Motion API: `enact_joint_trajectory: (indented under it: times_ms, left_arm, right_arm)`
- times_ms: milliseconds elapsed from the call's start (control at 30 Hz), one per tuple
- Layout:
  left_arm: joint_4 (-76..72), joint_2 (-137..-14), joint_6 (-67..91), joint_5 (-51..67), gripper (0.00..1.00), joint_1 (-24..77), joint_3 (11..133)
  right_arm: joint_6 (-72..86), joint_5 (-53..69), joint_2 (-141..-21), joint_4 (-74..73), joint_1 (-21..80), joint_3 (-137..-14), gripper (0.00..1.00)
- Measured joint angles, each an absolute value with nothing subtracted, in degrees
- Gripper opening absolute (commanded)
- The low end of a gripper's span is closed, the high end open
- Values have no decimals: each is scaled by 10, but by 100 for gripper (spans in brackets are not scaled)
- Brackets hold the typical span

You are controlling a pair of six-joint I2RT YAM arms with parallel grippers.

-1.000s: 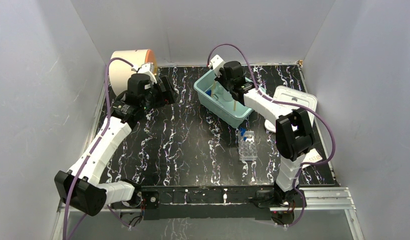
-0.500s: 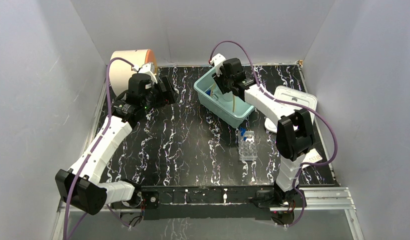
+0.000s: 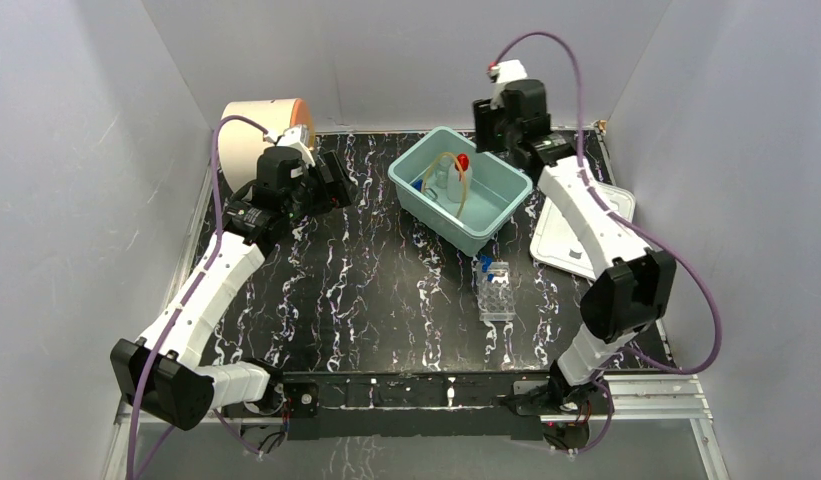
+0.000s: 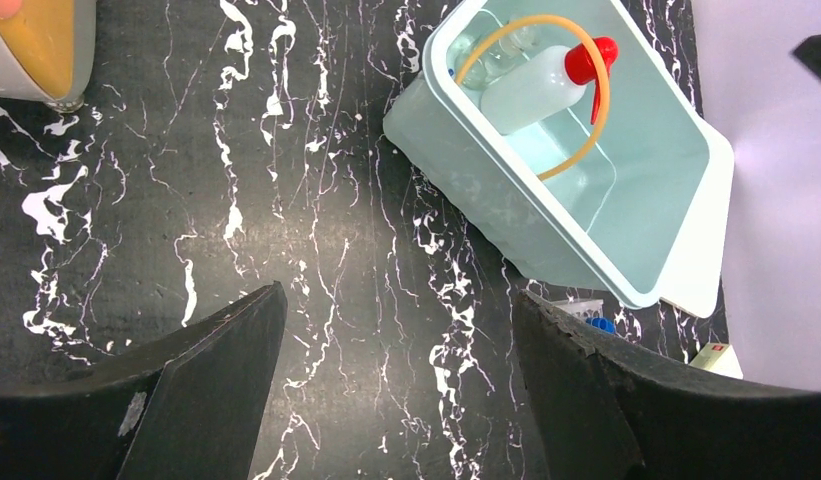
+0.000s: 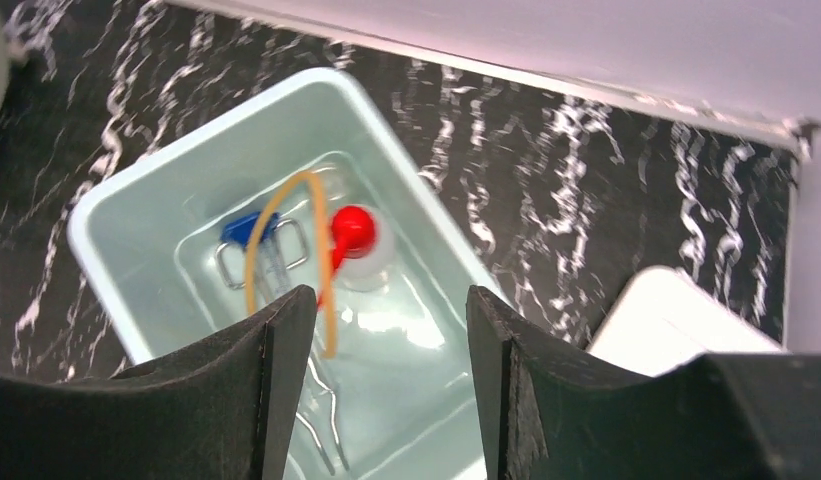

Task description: Organize the chemistry lab equipment

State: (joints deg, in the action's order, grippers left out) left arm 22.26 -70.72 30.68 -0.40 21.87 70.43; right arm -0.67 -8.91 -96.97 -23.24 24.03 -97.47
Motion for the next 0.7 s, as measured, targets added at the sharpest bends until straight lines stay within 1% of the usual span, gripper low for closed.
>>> enact_joint_trajectory:
  times_ms: [167,400,567,700]
  left_arm:
    - [216,-707,311,11,83,219,699]
    - [203,-707,317,30,83,219,698]
    - [185,-708,322,42,83,219,687]
    - [183,-708,326,50,83,219,676]
  right_arm:
    - [58,-108,-932,-258,160,-955,68]
    - [150,-115,-886,-301,38,-855,67]
    - [179,-114,-863,-312,1,-751,67]
    - [192,-89,-852,-314,-23,-686,67]
